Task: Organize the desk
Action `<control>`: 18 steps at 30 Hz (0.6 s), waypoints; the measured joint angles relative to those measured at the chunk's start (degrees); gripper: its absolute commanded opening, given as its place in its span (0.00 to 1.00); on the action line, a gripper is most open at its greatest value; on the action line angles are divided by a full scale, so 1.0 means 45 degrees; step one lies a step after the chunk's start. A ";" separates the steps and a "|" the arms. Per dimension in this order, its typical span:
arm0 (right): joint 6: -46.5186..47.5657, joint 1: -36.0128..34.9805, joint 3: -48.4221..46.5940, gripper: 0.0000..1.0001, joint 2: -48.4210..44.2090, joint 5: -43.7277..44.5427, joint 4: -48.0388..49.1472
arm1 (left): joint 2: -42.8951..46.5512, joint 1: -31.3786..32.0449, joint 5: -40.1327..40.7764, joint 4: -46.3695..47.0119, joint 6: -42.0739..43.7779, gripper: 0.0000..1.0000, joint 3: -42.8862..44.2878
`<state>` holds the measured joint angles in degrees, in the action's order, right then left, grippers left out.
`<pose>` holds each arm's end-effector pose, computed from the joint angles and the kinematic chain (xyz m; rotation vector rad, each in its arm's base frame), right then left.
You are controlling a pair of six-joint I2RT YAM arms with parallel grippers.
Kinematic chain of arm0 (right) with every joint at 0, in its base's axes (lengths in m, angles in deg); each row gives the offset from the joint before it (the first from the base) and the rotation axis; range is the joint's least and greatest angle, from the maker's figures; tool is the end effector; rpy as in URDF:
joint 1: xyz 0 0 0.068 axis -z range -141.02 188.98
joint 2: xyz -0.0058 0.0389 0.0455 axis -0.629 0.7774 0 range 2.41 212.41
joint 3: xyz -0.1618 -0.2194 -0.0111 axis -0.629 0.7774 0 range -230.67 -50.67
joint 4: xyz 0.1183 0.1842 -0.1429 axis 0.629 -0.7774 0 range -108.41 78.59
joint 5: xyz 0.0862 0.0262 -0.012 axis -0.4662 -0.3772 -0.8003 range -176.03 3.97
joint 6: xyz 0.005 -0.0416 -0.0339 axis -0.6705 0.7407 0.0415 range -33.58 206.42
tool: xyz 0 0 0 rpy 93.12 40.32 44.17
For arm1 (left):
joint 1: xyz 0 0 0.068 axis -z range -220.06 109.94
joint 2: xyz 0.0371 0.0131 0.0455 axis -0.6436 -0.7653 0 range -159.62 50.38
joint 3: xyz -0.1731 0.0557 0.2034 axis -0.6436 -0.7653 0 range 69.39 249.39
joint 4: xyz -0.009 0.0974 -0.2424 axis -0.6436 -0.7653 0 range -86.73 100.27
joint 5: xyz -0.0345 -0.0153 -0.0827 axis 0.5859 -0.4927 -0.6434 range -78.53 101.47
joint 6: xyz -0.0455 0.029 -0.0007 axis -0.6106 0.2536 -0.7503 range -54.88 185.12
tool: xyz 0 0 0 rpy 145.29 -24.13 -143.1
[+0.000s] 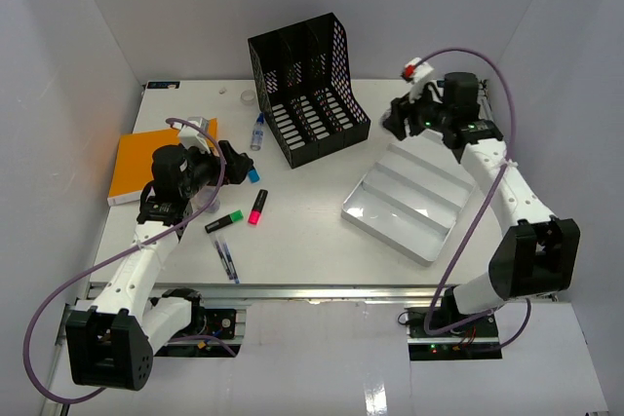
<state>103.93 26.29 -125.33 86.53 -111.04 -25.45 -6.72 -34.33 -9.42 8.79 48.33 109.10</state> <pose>0.3302 0.0898 0.3526 -0.7772 1.7983 0.3760 0.2274 -0.0356 0.2845 0.0664 1.9235 -0.6115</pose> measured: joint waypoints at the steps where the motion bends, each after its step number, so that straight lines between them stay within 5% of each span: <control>1: -0.0018 0.0794 0.0037 0.10 0.0126 0.0204 0.0050 | 0.0000 0.0000 -0.0036 -0.0004 -0.0032 0.98 0.0000; 7: -0.0537 0.3177 -0.0933 0.14 0.2474 0.1026 -0.0106 | 0.0025 0.0000 -0.0202 -0.0005 -0.0067 0.98 0.0000; 18: -0.1567 0.3538 -0.5306 0.21 0.7588 0.2097 0.0156 | 0.0029 0.0000 -0.0220 0.0000 -0.0084 0.98 0.0000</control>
<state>96.88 42.21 -149.21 120.67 -101.60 -24.75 -6.59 -34.33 -10.42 8.79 47.96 109.10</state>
